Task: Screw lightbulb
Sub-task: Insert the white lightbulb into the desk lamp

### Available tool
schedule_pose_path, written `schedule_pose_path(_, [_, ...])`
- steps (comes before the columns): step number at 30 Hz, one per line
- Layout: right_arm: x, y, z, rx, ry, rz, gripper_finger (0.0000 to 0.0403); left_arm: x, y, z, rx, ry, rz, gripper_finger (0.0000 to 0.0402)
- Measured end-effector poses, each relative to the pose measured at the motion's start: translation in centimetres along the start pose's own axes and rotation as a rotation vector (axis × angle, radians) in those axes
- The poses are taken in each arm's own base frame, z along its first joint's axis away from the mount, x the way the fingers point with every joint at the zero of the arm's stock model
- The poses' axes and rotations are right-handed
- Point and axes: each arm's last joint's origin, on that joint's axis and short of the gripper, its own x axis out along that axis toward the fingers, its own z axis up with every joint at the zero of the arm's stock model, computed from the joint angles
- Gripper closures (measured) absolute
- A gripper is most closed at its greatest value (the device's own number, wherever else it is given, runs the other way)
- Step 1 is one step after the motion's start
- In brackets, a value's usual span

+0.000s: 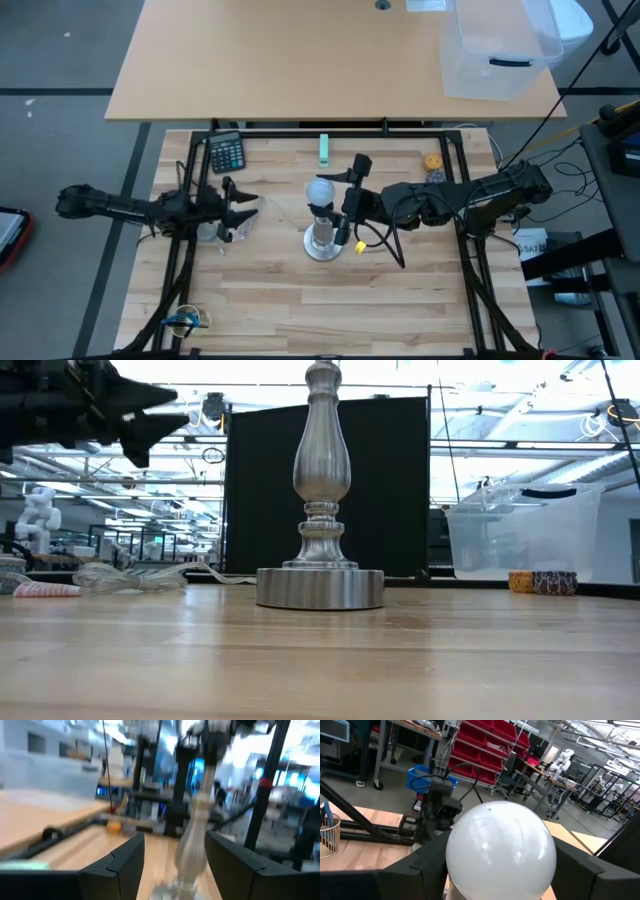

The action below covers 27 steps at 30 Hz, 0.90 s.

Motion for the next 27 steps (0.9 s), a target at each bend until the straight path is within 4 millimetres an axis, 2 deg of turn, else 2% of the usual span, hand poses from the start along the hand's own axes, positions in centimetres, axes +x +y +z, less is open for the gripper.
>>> schedule_pose_path(10, [0.0, 0.0, 0.0, 0.000, 0.001, 0.000, 0.0144, 2.1, -1.4, -0.3, 0.062, -0.024, -0.048, 0.0191])
schedule_pose_path(18, [0.0, 0.0, 0.0, 0.002, -0.002, -0.001, 0.0144, 7.5, -3.2, -0.5, 0.161, 0.116, -0.066, 0.0191])
schedule_pose_path(27, [0.0, 0.1, 0.0, 0.003, -0.003, 0.001, 0.0144, 12.6, -4.4, -0.5, 0.174, 0.139, -0.066, 0.0191])
